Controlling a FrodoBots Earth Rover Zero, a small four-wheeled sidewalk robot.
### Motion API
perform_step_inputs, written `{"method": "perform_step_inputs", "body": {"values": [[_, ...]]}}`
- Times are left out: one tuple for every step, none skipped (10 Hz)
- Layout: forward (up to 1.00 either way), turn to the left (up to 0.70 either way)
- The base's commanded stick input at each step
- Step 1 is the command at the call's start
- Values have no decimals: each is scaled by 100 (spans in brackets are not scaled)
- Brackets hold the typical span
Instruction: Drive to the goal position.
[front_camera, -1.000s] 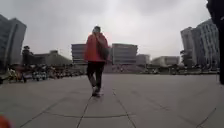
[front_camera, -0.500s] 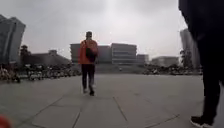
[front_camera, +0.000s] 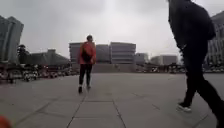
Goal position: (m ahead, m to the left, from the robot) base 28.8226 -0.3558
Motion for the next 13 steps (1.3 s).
{"method": "perform_step_inputs", "body": {"values": [[70, 34], [70, 34], [70, 34], [70, 34], [70, 34], [70, 34], [70, 34], [70, 34], [70, 34], [70, 34], [70, 34], [70, 34], [70, 34]]}}
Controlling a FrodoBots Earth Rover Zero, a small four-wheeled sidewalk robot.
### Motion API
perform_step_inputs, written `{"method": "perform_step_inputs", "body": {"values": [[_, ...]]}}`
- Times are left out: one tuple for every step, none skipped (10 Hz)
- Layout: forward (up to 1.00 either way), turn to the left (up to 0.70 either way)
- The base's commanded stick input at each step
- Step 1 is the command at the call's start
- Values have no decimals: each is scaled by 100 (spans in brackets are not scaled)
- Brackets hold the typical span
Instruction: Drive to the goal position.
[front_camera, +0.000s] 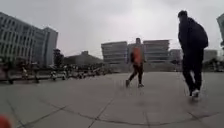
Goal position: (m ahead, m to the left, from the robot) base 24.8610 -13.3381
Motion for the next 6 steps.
{"method": "perform_step_inputs", "body": {"values": [[70, 34], [70, 34], [70, 34], [70, 34], [70, 34], [70, 34]]}}
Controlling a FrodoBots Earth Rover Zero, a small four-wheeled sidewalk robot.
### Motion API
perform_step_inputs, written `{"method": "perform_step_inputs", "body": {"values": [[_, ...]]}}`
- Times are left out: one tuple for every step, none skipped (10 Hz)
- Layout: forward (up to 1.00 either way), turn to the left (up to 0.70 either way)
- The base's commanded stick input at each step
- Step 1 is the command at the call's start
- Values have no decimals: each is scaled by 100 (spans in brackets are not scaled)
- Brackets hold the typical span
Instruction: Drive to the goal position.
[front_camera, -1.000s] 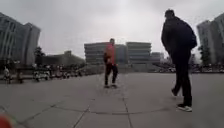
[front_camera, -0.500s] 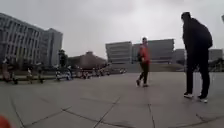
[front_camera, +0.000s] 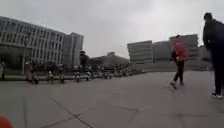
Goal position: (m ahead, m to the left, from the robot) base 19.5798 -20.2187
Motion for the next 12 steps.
{"method": "perform_step_inputs", "body": {"values": [[70, 34], [70, 34], [70, 34], [70, 24], [70, -1], [70, -1], [70, -1], [70, -1], [70, -1], [70, -1], [70, -1], [70, -1]]}}
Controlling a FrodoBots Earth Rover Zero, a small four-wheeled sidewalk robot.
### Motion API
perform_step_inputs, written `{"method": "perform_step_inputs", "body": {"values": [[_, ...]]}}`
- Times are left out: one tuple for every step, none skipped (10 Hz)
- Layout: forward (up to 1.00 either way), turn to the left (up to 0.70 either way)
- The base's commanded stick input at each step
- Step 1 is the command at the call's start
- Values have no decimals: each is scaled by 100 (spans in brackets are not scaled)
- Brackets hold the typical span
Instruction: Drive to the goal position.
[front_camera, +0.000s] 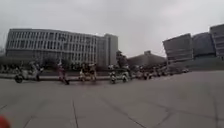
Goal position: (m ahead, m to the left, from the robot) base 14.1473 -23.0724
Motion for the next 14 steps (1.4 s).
{"method": "perform_step_inputs", "body": {"values": [[70, -18], [70, -35], [70, -36], [70, -36], [70, -36], [70, -36], [70, -36], [70, -36], [70, -36], [70, -36], [70, -36], [70, -36], [70, -36], [70, -36]]}}
